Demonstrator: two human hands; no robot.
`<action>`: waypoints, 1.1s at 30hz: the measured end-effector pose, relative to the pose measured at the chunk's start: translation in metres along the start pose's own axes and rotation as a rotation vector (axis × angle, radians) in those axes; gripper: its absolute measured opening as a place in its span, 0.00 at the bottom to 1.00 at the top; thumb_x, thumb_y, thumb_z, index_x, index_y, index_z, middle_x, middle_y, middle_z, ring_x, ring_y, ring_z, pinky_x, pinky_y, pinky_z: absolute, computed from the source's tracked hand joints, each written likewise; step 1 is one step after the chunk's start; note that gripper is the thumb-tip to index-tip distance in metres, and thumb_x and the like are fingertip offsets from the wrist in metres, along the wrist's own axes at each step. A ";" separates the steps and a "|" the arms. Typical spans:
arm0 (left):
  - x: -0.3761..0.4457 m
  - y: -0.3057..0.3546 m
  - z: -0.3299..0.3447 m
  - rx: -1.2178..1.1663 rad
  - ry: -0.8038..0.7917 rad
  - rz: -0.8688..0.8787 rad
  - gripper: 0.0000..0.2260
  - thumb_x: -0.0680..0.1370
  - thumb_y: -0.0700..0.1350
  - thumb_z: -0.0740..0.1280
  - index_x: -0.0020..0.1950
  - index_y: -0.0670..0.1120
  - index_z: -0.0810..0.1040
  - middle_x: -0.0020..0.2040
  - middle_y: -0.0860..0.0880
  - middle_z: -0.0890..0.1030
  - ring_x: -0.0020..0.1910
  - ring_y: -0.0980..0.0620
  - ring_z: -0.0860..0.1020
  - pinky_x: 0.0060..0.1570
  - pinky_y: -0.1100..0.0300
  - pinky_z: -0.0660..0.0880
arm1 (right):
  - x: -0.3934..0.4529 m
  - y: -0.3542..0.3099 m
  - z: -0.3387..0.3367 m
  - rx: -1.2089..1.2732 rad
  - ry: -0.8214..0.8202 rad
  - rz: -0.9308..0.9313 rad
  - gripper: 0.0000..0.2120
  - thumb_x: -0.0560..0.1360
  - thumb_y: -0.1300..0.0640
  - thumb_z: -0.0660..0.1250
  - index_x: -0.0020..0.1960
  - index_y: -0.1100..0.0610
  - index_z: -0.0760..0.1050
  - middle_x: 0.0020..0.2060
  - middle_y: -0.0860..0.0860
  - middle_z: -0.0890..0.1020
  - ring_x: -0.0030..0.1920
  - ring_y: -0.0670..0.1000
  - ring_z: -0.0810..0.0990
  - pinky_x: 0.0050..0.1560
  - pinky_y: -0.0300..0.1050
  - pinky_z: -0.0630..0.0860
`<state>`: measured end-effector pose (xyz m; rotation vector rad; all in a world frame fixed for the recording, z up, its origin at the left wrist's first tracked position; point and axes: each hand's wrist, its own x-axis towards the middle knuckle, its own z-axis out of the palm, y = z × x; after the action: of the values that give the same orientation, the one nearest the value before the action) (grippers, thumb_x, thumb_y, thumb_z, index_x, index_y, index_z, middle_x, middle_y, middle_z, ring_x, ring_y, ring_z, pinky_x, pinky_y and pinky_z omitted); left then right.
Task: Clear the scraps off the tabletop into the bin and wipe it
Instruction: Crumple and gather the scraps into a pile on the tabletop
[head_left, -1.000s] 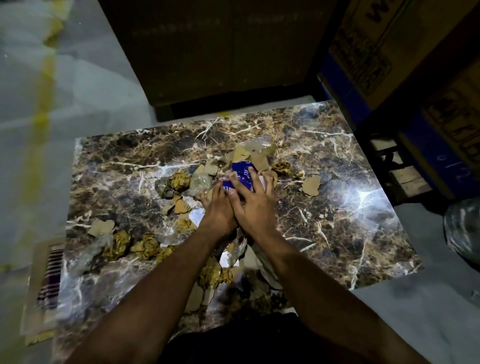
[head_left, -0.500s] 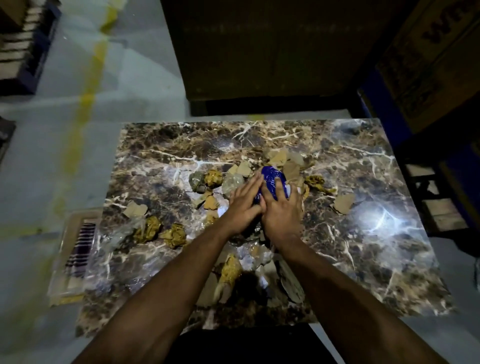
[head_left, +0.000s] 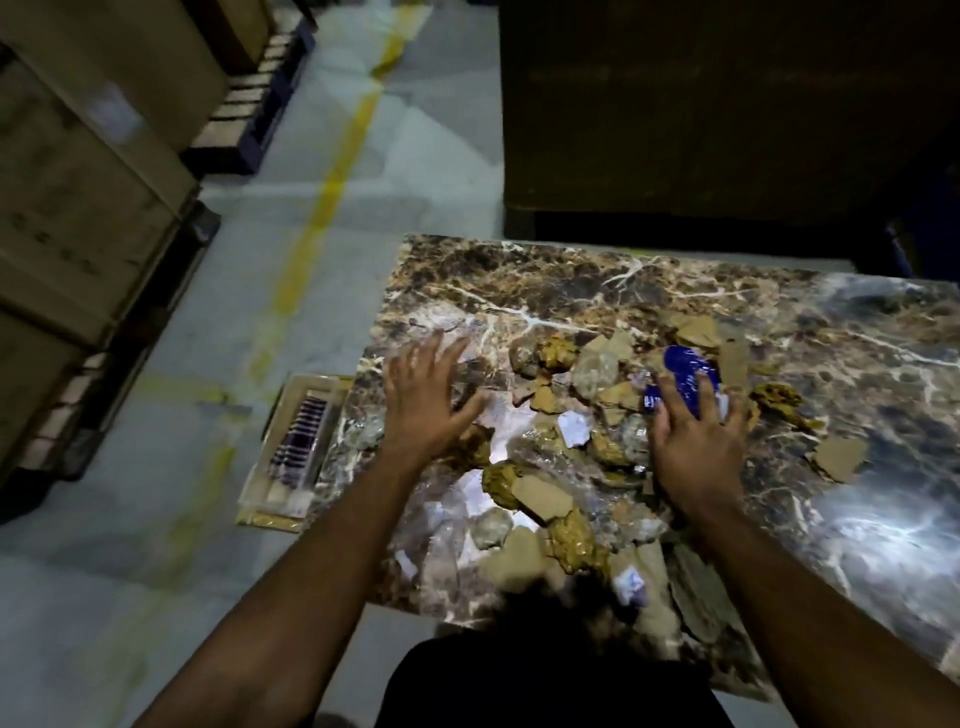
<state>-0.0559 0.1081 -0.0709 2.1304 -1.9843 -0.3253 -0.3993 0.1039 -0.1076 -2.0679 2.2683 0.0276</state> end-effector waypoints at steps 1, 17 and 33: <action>-0.007 -0.019 -0.003 -0.005 0.011 -0.077 0.36 0.74 0.74 0.55 0.79 0.63 0.56 0.82 0.50 0.57 0.80 0.42 0.53 0.76 0.34 0.48 | 0.001 0.000 0.002 -0.002 -0.006 -0.010 0.29 0.82 0.39 0.37 0.81 0.43 0.54 0.78 0.59 0.66 0.75 0.65 0.64 0.76 0.63 0.50; -0.027 0.009 0.062 -0.113 -0.306 0.042 0.41 0.66 0.83 0.49 0.78 0.70 0.54 0.83 0.51 0.48 0.82 0.45 0.44 0.75 0.35 0.34 | -0.009 -0.015 -0.012 0.143 0.082 0.029 0.25 0.83 0.41 0.47 0.80 0.41 0.59 0.77 0.59 0.67 0.73 0.69 0.60 0.72 0.69 0.63; -0.032 0.037 0.060 -0.393 -0.353 0.016 0.39 0.66 0.80 0.57 0.76 0.71 0.57 0.83 0.52 0.51 0.79 0.43 0.48 0.74 0.33 0.47 | -0.010 -0.003 -0.007 0.153 0.070 0.071 0.24 0.84 0.43 0.49 0.79 0.42 0.61 0.77 0.57 0.66 0.73 0.69 0.62 0.73 0.64 0.61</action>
<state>-0.1116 0.1370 -0.1159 1.9005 -1.9016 -1.0570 -0.3952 0.1134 -0.0994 -1.9411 2.3027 -0.2103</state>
